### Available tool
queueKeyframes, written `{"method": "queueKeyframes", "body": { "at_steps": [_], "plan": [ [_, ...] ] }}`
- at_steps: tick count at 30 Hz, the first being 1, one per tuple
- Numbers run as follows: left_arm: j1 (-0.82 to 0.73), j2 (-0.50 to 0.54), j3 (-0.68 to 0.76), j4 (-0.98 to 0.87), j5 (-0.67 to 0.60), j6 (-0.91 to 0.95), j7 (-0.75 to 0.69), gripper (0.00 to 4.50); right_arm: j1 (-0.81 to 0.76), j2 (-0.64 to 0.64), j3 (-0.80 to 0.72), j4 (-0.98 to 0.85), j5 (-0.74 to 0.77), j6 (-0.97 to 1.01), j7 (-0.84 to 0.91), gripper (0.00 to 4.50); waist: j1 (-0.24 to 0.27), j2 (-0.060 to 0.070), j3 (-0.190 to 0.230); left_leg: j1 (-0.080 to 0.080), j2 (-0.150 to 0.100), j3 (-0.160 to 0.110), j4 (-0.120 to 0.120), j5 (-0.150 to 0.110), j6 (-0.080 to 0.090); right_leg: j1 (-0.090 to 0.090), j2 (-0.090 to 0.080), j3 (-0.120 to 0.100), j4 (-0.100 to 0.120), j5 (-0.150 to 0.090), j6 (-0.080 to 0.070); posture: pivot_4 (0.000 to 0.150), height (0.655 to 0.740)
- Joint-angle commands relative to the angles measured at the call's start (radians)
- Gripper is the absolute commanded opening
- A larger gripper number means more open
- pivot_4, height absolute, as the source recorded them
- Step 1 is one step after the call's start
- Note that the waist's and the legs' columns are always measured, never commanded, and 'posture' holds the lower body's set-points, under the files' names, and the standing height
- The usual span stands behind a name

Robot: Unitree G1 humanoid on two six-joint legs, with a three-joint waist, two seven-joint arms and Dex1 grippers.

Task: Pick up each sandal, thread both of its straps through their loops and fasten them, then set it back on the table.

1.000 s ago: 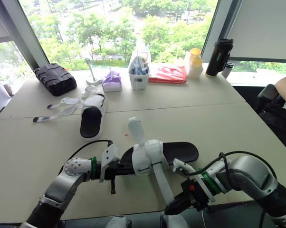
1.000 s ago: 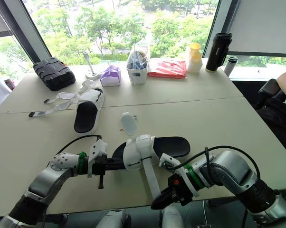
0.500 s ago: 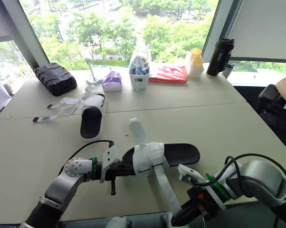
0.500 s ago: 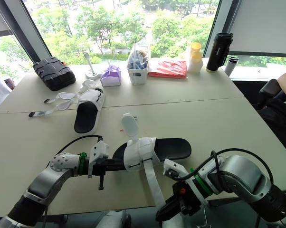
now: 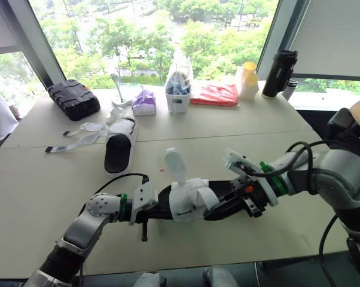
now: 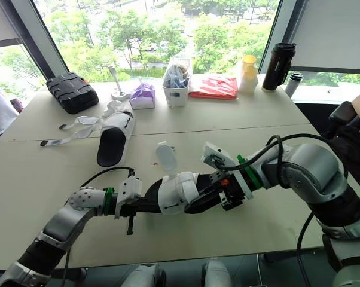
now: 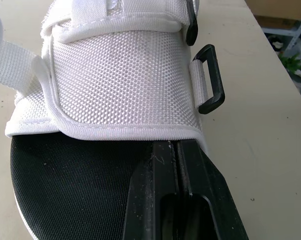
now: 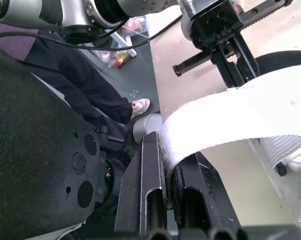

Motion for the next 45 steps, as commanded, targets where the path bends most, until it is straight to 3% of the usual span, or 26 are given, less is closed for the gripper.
{"method": "queueKeyframes", "body": {
  "at_steps": [1, 9, 13, 18, 30, 34, 45],
  "plan": [
    [0.032, 0.005, -0.076, 0.119, 0.102, 0.038, 0.023, 0.0, -0.058, 0.038, 0.072, 0.11, -0.129, -0.124, 0.045, 0.03, 0.0, 0.0, 0.0, 0.001, 0.0, 0.0, 0.0, 0.0, 0.0, 0.001, 0.0, 0.0, 0.0, 0.0, 0.0, 0.15, 0.74],
    [0.05, 0.02, -0.067, 0.091, 0.095, 0.045, 0.033, 0.0, -0.095, 0.165, 0.127, 0.343, -0.291, -0.231, 0.039, 0.03, -0.003, 0.001, -0.001, 0.001, 0.0, 0.0, 0.0, 0.0, 0.0, 0.001, 0.0, 0.0, 0.001, 0.001, 0.0, 0.15, 0.74],
    [0.053, 0.022, -0.062, 0.083, 0.089, 0.05, 0.041, 0.0, -0.114, 0.226, 0.085, 0.43, -0.297, -0.208, 0.014, 1.44, -0.004, 0.002, -0.003, 0.002, 0.0, 0.0, 0.0, 0.0, 0.0, 0.002, 0.0, 0.0, 0.001, 0.001, 0.0, 0.15, 0.74],
    [0.055, 0.023, -0.058, 0.081, 0.088, 0.052, 0.045, 0.0, -0.147, 0.322, 0.023, 0.534, -0.309, -0.169, -0.074, 3.83, -0.005, 0.004, -0.004, 0.002, 0.0, 0.0, 0.0, 0.0, 0.0, 0.002, 0.0, 0.0, 0.002, 0.003, -0.004, 0.15, 0.74],
    [0.053, 0.018, -0.06, 0.074, 0.084, 0.058, 0.046, 0.0, -0.192, 0.404, -0.018, 0.703, -0.421, -0.246, -0.142, 3.83, -0.006, 0.005, -0.004, 0.001, -0.002, 0.0, 0.0, 0.0, 0.0, 0.001, 0.001, 0.0, 0.002, 0.003, -0.004, 0.15, 0.74],
    [0.053, 0.015, -0.064, 0.073, 0.086, 0.058, 0.045, 0.0, -0.253, 0.433, -0.041, 0.883, -0.47, -0.293, -0.147, 3.83, -0.006, 0.005, -0.004, 0.001, -0.002, 0.0, 0.0, 0.0, 0.0, 0.001, 0.001, 0.001, 0.002, 0.003, -0.004, 0.15, 0.74],
    [0.052, 0.01, -0.065, 0.073, 0.089, 0.055, 0.052, 0.0, -0.326, 0.477, -0.001, 1.095, -0.577, -0.309, -0.058, 3.83, -0.006, 0.006, -0.004, 0.001, -0.003, 0.0, 0.0, 0.0, 0.0, 0.001, 0.001, 0.001, 0.002, 0.003, -0.004, 0.15, 0.74]
  ]
}}
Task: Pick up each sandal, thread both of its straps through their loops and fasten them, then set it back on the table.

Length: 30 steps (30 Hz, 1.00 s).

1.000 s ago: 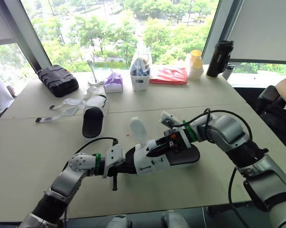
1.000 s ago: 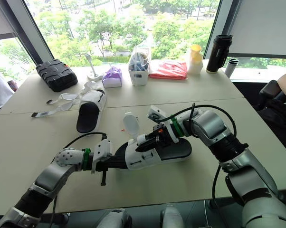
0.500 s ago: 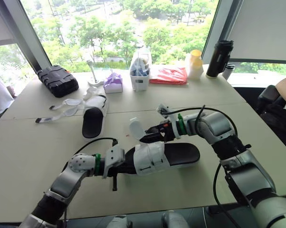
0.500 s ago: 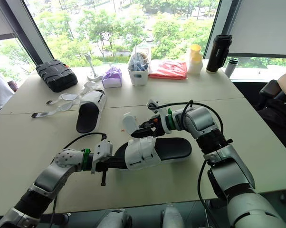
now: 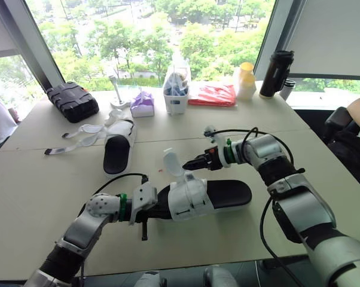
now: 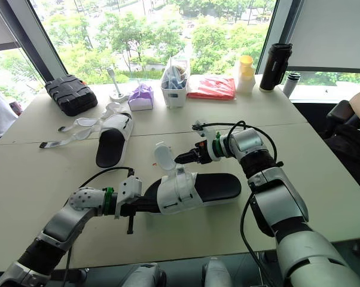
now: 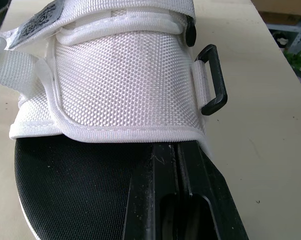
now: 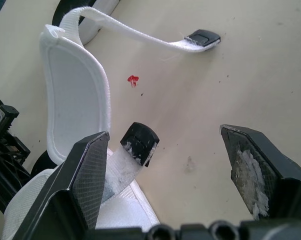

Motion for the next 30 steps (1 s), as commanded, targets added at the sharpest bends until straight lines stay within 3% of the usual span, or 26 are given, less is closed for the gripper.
{"method": "queueKeyframes", "body": {
  "at_steps": [1, 7, 8, 10, 16, 30],
  "plan": [
    [0.039, 0.005, -0.064, 0.08, 0.087, 0.064, 0.033, 0.0, -0.037, 0.011, 0.013, 0.012, -0.034, -0.02, 0.05, 3.83, 0.0, 0.0, 0.0, 0.0, 0.0, 0.0, 0.0, 0.0, 0.0, 0.0, 0.0, 0.0, 0.0, 0.0, 0.0, 0.15, 0.74],
    [0.041, 0.004, -0.063, 0.079, 0.088, 0.063, 0.038, 0.0, -0.039, 0.028, 0.008, 0.03, -0.064, -0.028, 0.099, 3.83, 0.0, 0.0, 0.0, 0.0, 0.0, 0.0, 0.0, 0.0, 0.0, 0.0, 0.0, 0.0, 0.0, 0.0, 0.0, 0.15, 0.74],
    [0.041, 0.004, -0.063, 0.079, 0.088, 0.063, 0.038, 0.0, -0.04, 0.033, 0.003, 0.032, -0.068, -0.03, 0.099, 3.59, 0.0, 0.0, 0.0, 0.0, 0.0, 0.0, 0.0, 0.0, 0.0, 0.0, 0.0, 0.0, 0.0, 0.0, 0.0, 0.15, 0.74],
    [0.042, 0.003, -0.062, 0.08, 0.087, 0.062, 0.04, 0.0, -0.044, 0.045, -0.011, 0.032, -0.067, -0.026, 0.099, 2.99, 0.0, 0.0, 0.0, 0.0, 0.0, 0.0, 0.0, 0.0, 0.0, 0.0, 0.0, 0.0, 0.0, 0.0, 0.0, 0.15, 0.74],
    [0.042, 0.002, -0.062, 0.083, 0.089, 0.06, 0.041, 0.0, -0.062, 0.053, -0.066, 0.032, -0.039, 0.018, 0.109, 0.04, 0.001, 0.001, 0.0, 0.0, 0.0, 0.0, 0.0, 0.0, 0.0, 0.0, 0.0, 0.0, 0.0, 0.0, 0.0, 0.15, 0.74],
    [0.033, -0.002, -0.066, 0.099, 0.092, 0.053, 0.035, 0.0, -0.066, -0.026, -0.169, -0.103, 0.045, 0.174, 0.131, 0.04, 0.0, 0.001, 0.0, -0.001, -0.001, 0.0, 0.0, 0.0, 0.0, -0.001, -0.001, 0.0, 0.0, 0.0, 0.001, 0.15, 0.74]
  ]
}}
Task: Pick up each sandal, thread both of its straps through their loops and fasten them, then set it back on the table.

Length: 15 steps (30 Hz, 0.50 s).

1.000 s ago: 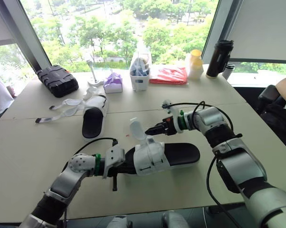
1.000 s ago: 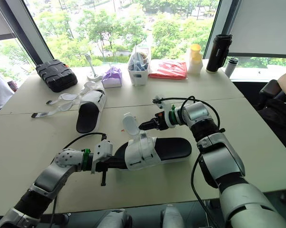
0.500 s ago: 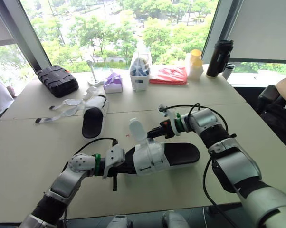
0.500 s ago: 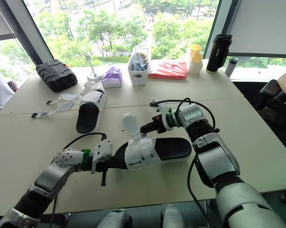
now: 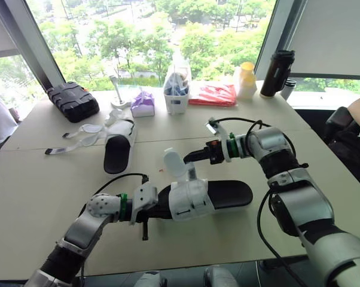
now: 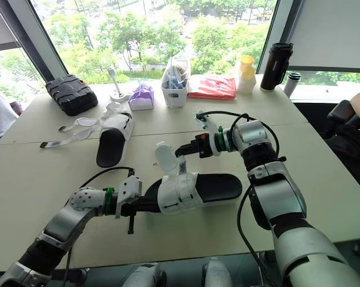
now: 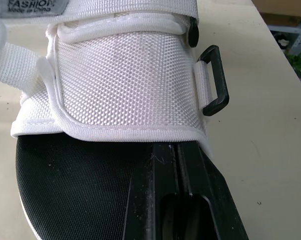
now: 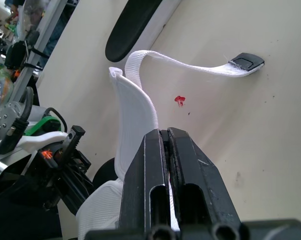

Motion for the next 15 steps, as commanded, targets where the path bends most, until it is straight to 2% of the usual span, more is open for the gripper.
{"method": "queueKeyframes", "body": {
  "at_steps": [1, 10, 15],
  "plan": [
    [0.034, 0.004, -0.066, 0.097, 0.092, 0.052, 0.03, 0.0, -0.016, -0.04, -0.044, -0.115, 0.051, 0.049, 0.019, 0.04, 0.001, 0.0, 0.0, 0.0, 0.0, 0.0, 0.0, 0.0, 0.0, 0.0, 0.0, 0.0, 0.0, 0.0, 0.0, 0.15, 0.74],
    [0.036, 0.017, -0.098, 0.106, 0.123, 0.043, 0.014, 0.0, -0.005, -0.119, -0.144, -0.449, 0.241, 0.198, 0.036, 0.04, -0.002, 0.001, 0.0, 0.0, -0.004, 0.0, 0.0, 0.0, 0.0, 0.0, -0.004, 0.0, 0.0, 0.001, 0.003, 0.15, 0.74],
    [0.032, 0.03, -0.12, 0.119, 0.151, 0.016, 0.001, 0.0, -0.016, -0.116, -0.183, -0.51, 0.297, 0.222, -0.009, 0.04, -0.002, 0.001, 0.0, -0.001, -0.005, -0.001, 0.0, 0.0, 0.0, 0.0, -0.005, -0.001, 0.0, -0.001, 0.007, 0.15, 0.74]
  ]
}}
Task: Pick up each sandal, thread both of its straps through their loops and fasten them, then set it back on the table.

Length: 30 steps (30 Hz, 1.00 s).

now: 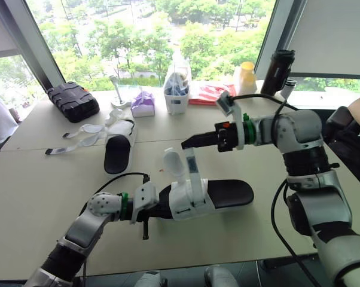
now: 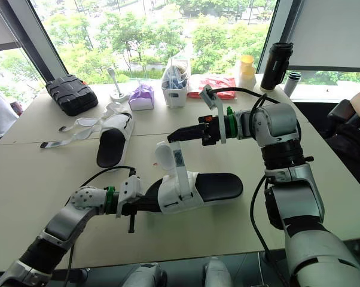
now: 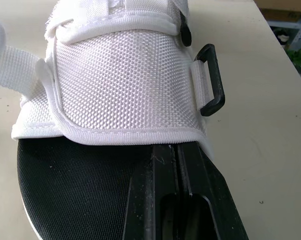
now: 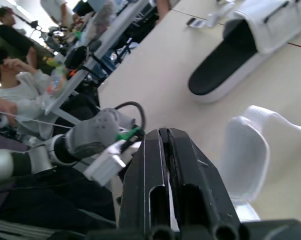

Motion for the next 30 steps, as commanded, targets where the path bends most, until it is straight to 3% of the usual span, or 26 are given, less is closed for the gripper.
{"method": "queueKeyframes", "body": {
  "at_steps": [1, 20, 23, 30],
  "plan": [
    [0.047, 0.028, -0.106, 0.117, 0.129, 0.032, -0.002, 0.0, -0.041, -0.011, -0.071, -0.045, 0.043, -0.025, -0.03, 0.04, -0.002, 0.0, 0.0, 0.0, 0.0, 0.0, 0.0, 0.0, 0.0, 0.0, 0.0, 0.0, 0.0, 0.0, 0.0, 0.15, 0.74],
    [0.057, 0.028, -0.112, 0.114, 0.145, 0.016, -0.005, 0.0, -0.056, 0.121, 0.16, 0.584, -0.306, -0.514, -0.055, 0.04, -0.019, 0.0, 0.0, 0.001, -0.005, 0.001, 0.0, 0.0, 0.0, 0.001, -0.006, 0.0, 0.0, 0.001, -0.001, 0.15, 0.74],
    [0.059, 0.028, -0.109, 0.112, 0.144, 0.017, 0.0, 0.0, -0.033, 0.125, 0.196, 0.624, -0.372, -0.585, -0.062, 0.04, -0.019, 0.0, 0.0, 0.001, -0.005, 0.001, 0.0, 0.0, 0.0, 0.001, -0.006, 0.0, 0.001, 0.001, -0.001, 0.15, 0.74],
    [0.064, 0.032, -0.108, 0.105, 0.141, 0.02, 0.008, 0.0, 0.087, 0.08, 0.282, 0.498, -0.465, -0.698, 0.012, 0.04, -0.02, 0.0, -0.001, 0.007, -0.005, 0.0, -0.001, 0.0, 0.0, 0.007, -0.007, 0.0, 0.001, -0.001, 0.003, 0.15, 0.74]
  ]
}}
